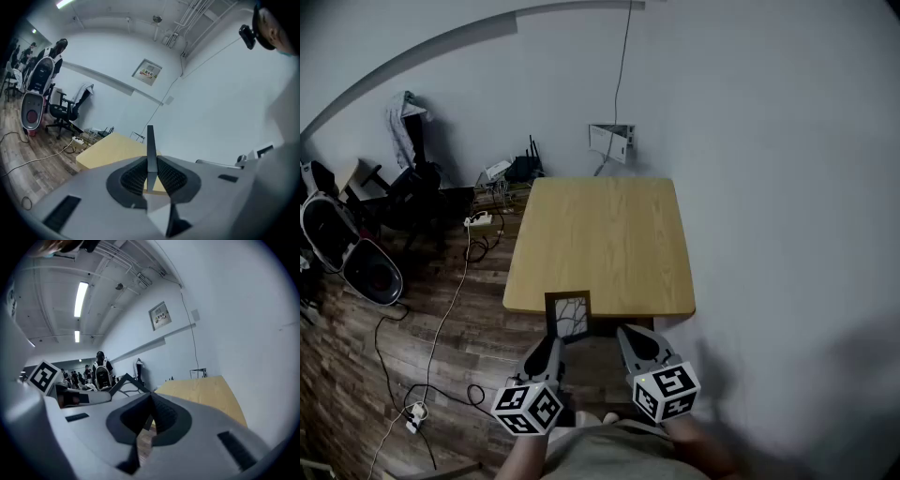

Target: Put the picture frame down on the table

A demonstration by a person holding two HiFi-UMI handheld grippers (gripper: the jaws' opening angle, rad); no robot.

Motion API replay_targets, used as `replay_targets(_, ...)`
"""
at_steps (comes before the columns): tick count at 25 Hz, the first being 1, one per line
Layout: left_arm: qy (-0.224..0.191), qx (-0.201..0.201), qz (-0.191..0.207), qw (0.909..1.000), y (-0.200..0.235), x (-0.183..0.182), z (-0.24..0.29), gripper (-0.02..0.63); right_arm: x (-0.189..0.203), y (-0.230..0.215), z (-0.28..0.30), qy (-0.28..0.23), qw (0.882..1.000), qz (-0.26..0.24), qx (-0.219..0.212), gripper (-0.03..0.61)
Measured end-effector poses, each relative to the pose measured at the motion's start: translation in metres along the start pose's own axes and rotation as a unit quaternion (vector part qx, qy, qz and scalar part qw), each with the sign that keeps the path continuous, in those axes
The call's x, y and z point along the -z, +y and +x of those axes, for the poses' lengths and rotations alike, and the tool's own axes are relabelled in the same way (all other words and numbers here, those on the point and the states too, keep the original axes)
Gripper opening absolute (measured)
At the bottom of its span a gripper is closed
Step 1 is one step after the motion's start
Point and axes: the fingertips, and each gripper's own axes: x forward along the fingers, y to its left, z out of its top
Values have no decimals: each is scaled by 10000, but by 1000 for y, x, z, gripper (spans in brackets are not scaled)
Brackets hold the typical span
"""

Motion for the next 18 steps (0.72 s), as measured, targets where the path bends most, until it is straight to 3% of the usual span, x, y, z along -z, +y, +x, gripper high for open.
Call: replay_targets(18, -227, -189, 19, 9996, -7, -6, -7, 61, -4, 3, -6, -57, 9998, -26, -186, -2)
